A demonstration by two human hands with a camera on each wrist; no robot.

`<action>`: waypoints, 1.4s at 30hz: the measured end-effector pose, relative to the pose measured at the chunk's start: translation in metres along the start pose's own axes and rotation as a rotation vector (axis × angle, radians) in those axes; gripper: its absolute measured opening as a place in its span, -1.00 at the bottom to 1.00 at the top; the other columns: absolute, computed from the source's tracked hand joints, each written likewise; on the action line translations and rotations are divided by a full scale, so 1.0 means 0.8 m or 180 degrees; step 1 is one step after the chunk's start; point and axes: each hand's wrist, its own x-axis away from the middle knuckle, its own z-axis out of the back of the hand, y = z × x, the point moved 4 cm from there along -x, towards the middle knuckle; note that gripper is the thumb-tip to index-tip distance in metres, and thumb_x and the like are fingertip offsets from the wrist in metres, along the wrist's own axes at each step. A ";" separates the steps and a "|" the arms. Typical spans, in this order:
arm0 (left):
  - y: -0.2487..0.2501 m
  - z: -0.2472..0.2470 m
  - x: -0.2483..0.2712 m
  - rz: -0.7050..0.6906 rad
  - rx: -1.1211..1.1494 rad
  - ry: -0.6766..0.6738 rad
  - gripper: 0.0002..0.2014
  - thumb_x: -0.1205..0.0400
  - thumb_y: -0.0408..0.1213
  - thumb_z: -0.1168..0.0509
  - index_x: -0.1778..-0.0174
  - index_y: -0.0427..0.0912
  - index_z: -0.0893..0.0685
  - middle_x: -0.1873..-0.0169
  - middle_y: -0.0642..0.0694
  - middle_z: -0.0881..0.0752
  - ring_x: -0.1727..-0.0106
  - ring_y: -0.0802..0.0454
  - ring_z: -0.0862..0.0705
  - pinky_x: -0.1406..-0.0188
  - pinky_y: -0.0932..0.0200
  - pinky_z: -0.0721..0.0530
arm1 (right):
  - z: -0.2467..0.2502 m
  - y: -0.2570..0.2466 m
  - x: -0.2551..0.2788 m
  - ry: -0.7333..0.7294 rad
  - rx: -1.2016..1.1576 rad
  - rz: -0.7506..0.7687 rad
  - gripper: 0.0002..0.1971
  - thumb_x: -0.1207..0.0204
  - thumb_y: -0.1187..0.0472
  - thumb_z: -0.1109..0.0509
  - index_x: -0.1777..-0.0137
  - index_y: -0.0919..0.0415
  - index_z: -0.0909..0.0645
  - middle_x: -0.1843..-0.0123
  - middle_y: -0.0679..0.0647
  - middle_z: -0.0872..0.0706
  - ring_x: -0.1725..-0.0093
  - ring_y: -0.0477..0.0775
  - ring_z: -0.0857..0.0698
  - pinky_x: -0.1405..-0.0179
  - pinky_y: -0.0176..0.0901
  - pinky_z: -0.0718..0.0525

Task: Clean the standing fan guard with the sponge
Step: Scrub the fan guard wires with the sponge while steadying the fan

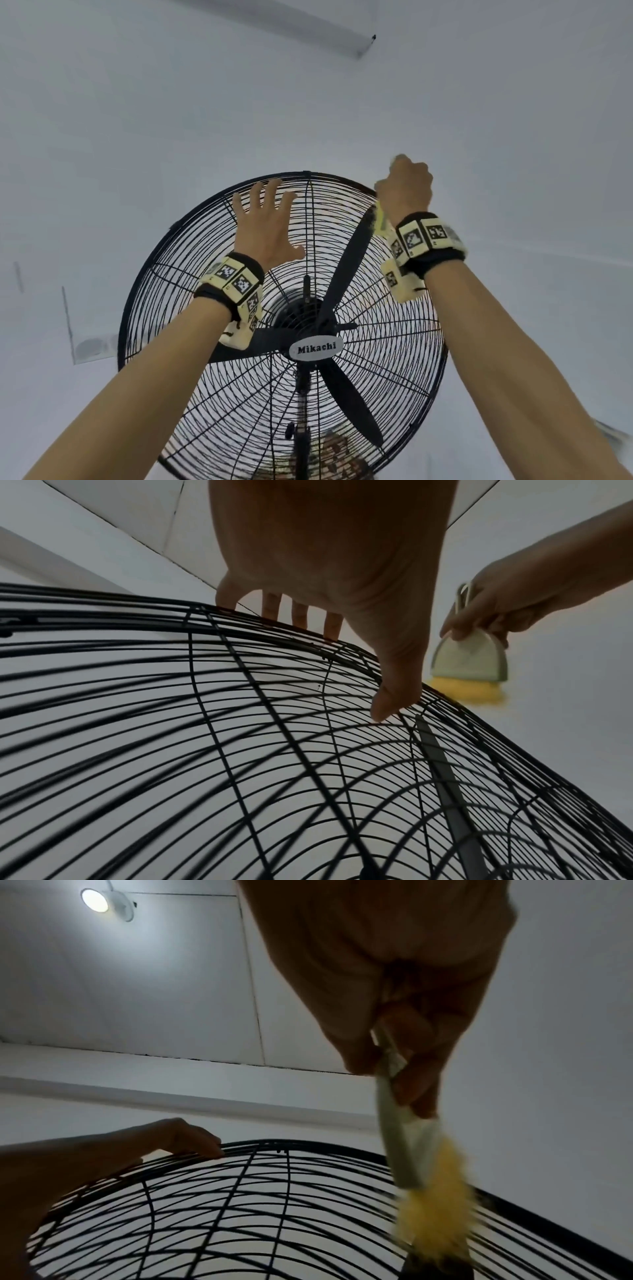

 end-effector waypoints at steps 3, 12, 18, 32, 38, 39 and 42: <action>0.009 -0.001 0.000 0.0001 -0.0033 0.0044 0.09 -0.34 0.34 -0.56 -0.70 0.01 -0.22 -0.78 -0.20 -0.10 -0.79 -0.37 -0.05 -0.67 -0.62 -0.09 | 0.006 -0.008 -0.005 0.0041 -0.0658 0.0318 -0.69 -0.64 0.16 -0.42 -0.34 0.21 -0.71 -0.25 0.12 -0.75 -0.28 0.18 -0.70 -0.19 -0.17 -0.56; 0.008 -0.001 0.001 0.0023 -0.0079 -0.0040 0.12 -0.37 0.38 -0.52 -0.74 -0.01 -0.14 -0.81 -0.21 -0.04 -0.81 -0.39 0.01 -0.69 -0.62 -0.05 | 0.012 0.013 -0.018 -0.0054 -0.0566 -0.0163 -0.67 -0.65 0.16 -0.43 -0.36 0.23 -0.72 -0.33 0.19 -0.75 -0.34 0.21 -0.69 -0.09 -0.24 -0.50; 0.015 0.000 0.004 -0.0021 -0.0105 0.0059 0.12 -0.33 0.40 -0.51 -0.73 0.00 -0.19 -0.80 -0.19 -0.06 -0.80 -0.38 -0.01 -0.68 -0.63 -0.05 | 0.003 -0.016 -0.031 0.0015 -0.0886 0.0136 -0.68 -0.67 0.09 -0.40 -0.22 0.35 -0.72 -0.20 0.25 -0.80 -0.27 0.28 -0.72 -0.02 -0.23 -0.51; 0.010 -0.004 0.006 -0.0028 -0.0139 0.0170 0.11 -0.35 0.42 -0.47 -0.74 0.01 -0.20 -0.80 -0.18 -0.08 -0.80 -0.36 -0.04 -0.69 -0.61 -0.05 | -0.006 0.030 -0.070 -0.0011 -0.0244 -0.0537 -0.53 -0.76 0.27 -0.27 -0.60 0.41 -0.32 -0.58 0.38 -0.45 -0.56 0.36 -0.49 -0.46 0.14 -0.55; 0.008 -0.008 0.004 0.0006 -0.0190 0.0104 0.12 -0.37 0.47 -0.41 -0.76 0.03 -0.11 -0.81 -0.18 -0.02 -0.81 -0.36 0.02 -0.69 -0.62 -0.03 | -0.029 -0.058 -0.062 -0.0214 -0.0948 0.0370 -0.56 -0.78 0.05 -0.26 -0.40 0.45 -0.54 -0.35 0.36 -0.71 -0.41 0.38 -0.62 -0.31 0.02 -0.54; 0.006 -0.009 0.005 0.0002 -0.0170 0.0112 0.12 -0.36 0.48 -0.40 -0.75 0.03 -0.12 -0.81 -0.18 -0.02 -0.81 -0.36 0.01 -0.69 -0.62 -0.03 | -0.035 -0.066 -0.060 -0.0304 -0.0989 0.0403 -0.55 -0.78 0.03 -0.27 -0.40 0.44 -0.54 -0.36 0.35 -0.71 -0.41 0.36 -0.62 -0.29 -0.01 -0.53; 0.001 -0.009 0.007 -0.0033 -0.0123 0.0148 0.11 -0.36 0.47 -0.41 -0.74 0.03 -0.15 -0.81 -0.17 -0.04 -0.80 -0.36 0.00 -0.70 -0.61 -0.02 | -0.040 -0.053 -0.067 -0.0368 -0.0774 0.0279 -0.55 -0.77 0.11 -0.27 -0.47 0.47 -0.47 -0.42 0.39 -0.66 -0.45 0.40 -0.59 -0.32 -0.03 -0.48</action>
